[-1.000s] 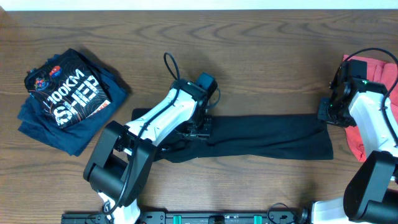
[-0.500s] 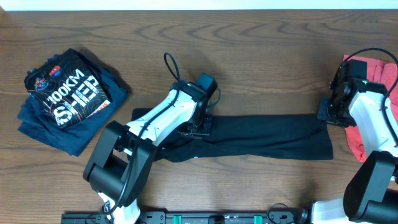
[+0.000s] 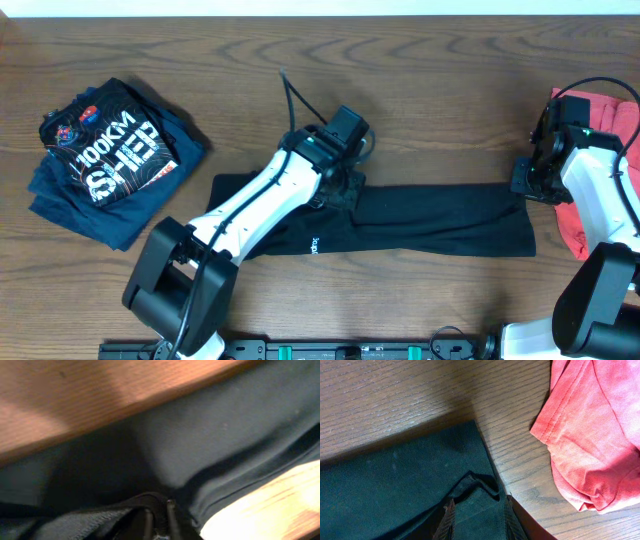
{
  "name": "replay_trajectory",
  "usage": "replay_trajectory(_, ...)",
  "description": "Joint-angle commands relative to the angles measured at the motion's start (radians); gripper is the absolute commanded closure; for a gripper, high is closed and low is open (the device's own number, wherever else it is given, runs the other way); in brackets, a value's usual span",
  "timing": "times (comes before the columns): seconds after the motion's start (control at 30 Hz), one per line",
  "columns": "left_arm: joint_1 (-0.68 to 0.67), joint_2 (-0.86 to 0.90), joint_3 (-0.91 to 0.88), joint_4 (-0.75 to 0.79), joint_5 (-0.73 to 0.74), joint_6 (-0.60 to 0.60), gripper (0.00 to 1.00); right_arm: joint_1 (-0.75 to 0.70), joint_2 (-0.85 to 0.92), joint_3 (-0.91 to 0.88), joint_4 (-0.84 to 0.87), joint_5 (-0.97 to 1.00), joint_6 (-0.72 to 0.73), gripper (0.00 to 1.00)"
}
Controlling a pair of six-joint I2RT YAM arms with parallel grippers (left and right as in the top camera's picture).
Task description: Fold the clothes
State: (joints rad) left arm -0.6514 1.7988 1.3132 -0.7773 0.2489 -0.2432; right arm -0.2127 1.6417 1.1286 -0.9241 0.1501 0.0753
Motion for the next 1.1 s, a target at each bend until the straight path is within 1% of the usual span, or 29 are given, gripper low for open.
replay_trajectory(0.0, -0.002, -0.002, 0.011, -0.002, -0.004, 0.011, 0.56, -0.003, -0.010, 0.002, -0.003, -0.001, 0.006, 0.69)
replay_trajectory(0.03, -0.001, -0.002, 0.011, -0.006, -0.019, 0.011, 0.49, -0.003, -0.010, 0.002, -0.003, -0.001, 0.006, 0.69)
replay_trajectory(0.07, 0.002, -0.002, 0.011, -0.018, -0.052, 0.011, 0.48, -0.003, -0.010, 0.002, -0.003, -0.001, 0.006, 0.69)
replay_trajectory(0.17, 0.026, -0.020, 0.017, -0.087, -0.131, 0.010, 0.47, -0.003, -0.010, 0.002, -0.003, -0.001, 0.006, 0.68)
replay_trajectory(0.27, 0.071, -0.071, 0.017, -0.173, -0.154, -0.005, 0.50, -0.003, -0.010, 0.002, -0.003, -0.001, 0.006, 0.68)
replay_trajectory(0.37, 0.114, -0.122, 0.017, -0.240, -0.172, -0.051, 0.58, -0.003, -0.010, 0.002, -0.003, -0.001, 0.006, 0.68)
replay_trajectory(0.4, 0.126, -0.133, 0.017, -0.260, -0.172, -0.071, 0.62, -0.003, -0.010, 0.002, -0.003, -0.001, 0.006, 0.68)
replay_trajectory(0.43, 0.137, -0.138, 0.016, -0.276, -0.172, -0.092, 0.69, -0.003, -0.010, 0.002, -0.003, -0.001, 0.006, 0.68)
replay_trajectory(0.47, 0.145, -0.139, 0.013, -0.287, -0.172, -0.109, 0.71, -0.003, -0.010, 0.002, -0.003, -0.001, 0.006, 0.68)
replay_trajectory(0.5, 0.149, -0.138, 0.004, -0.287, -0.172, -0.111, 0.76, -0.003, -0.010, 0.002, -0.003, -0.001, 0.006, 0.68)
replay_trajectory(0.53, 0.149, -0.136, -0.011, -0.279, -0.172, -0.111, 0.80, -0.003, -0.010, 0.002, -0.003, -0.001, 0.006, 0.68)
replay_trajectory(0.6, 0.149, -0.132, -0.053, -0.251, -0.172, -0.126, 0.81, -0.003, -0.010, 0.002, -0.004, -0.001, 0.006, 0.68)
replay_trajectory(0.77, 0.158, -0.113, -0.200, -0.123, -0.185, -0.175, 0.81, -0.003, -0.010, 0.002, -0.008, -0.005, 0.006, 0.69)
replay_trajectory(0.87, 0.185, -0.100, -0.286, -0.047, -0.190, -0.182, 0.81, -0.003, -0.010, 0.002, -0.014, -0.005, 0.006, 0.65)
replay_trajectory(0.9, 0.198, -0.093, -0.307, -0.034, -0.190, -0.182, 0.81, -0.003, -0.010, 0.002, -0.016, -0.005, 0.006, 0.62)
replay_trajectory(0.97, 0.229, -0.079, -0.338, -0.011, -0.194, -0.182, 0.81, -0.003, -0.010, 0.002, -0.016, -0.005, 0.006, 0.61)
replay_trajectory(1.0, 0.243, -0.074, -0.349, -0.001, -0.194, -0.182, 0.77, -0.003, -0.010, 0.002, -0.016, -0.005, 0.006, 0.61)
replay_trajectory(1.07, 0.270, -0.068, -0.363, -0.002, -0.193, -0.182, 0.76, -0.003, -0.010, 0.002, -0.016, -0.005, 0.006, 0.60)
